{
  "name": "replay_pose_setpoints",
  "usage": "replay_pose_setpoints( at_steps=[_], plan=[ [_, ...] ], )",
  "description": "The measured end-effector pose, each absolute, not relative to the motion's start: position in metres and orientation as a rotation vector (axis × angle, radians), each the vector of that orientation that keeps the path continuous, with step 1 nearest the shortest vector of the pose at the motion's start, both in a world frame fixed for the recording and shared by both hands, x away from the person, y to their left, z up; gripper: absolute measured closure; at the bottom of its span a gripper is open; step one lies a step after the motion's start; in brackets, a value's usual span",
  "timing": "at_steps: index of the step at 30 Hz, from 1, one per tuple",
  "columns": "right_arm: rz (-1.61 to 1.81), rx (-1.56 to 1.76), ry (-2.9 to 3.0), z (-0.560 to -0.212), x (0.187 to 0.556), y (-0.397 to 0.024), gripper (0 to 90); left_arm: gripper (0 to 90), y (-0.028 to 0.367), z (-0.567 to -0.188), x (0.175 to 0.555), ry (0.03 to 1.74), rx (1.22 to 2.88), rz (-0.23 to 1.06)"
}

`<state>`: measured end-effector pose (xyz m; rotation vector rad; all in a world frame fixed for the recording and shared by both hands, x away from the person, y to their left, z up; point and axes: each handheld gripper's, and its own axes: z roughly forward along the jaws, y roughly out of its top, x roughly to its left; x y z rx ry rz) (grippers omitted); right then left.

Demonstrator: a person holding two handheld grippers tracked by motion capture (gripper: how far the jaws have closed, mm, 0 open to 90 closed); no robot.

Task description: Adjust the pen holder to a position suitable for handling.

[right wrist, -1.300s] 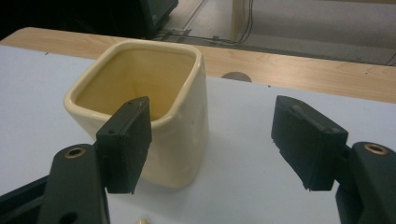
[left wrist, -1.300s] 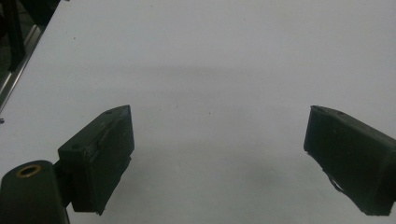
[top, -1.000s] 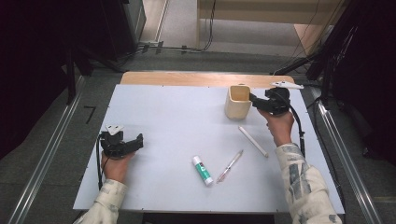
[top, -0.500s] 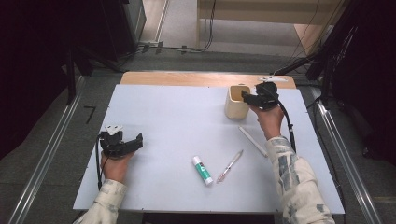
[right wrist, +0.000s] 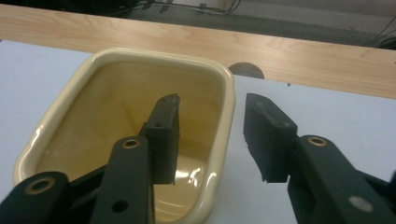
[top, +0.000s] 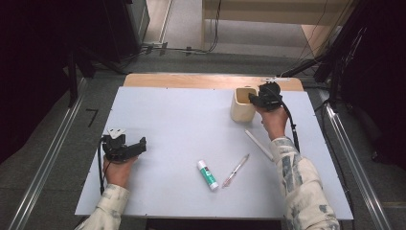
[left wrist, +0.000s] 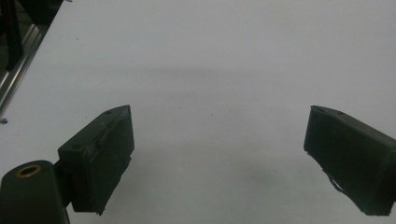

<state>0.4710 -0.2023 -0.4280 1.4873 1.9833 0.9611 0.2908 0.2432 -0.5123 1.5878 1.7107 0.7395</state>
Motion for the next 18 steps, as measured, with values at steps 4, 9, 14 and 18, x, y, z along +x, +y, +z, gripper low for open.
replay_pose_setpoints(
  at_steps=[4,9,14,18],
  plan=[
    [0.937,1.507,1.997,-0.4310,0.4722,-0.2012,61.4,9.4,0.2430,-0.5123,0.2908,1.712,1.588,0.740],
    [0.918,1.529,1.994,-0.4333,0.4739,-0.2015,66.9,9.4,0.2431,-0.5124,0.2909,1.712,1.588,0.741],
    [0.912,1.544,1.995,-0.4344,0.4751,-0.2026,71.6,9.4,0.2430,-0.5123,0.2909,1.713,1.591,0.742],
    [0.909,1.548,1.991,-0.4335,0.4749,-0.2029,72.9,9.4,0.2430,-0.5124,0.2910,1.712,1.590,0.741]
  ],
)
